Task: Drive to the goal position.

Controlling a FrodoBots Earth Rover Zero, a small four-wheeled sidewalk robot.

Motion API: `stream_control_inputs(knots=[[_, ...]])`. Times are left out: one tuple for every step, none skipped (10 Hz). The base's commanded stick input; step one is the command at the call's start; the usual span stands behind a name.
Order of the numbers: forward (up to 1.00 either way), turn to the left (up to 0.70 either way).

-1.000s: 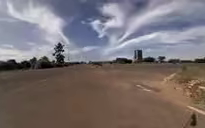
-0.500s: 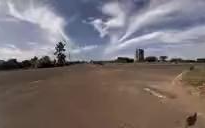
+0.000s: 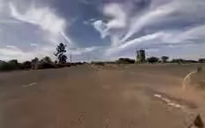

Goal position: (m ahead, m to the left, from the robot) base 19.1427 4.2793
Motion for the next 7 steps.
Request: stream_control_inputs(knots=[[1.0,0.0],[1.0,0.0],[1.0,0.0],[1.0,0.0],[1.0,0.0],[1.0,0.0],[1.0,0.0]])
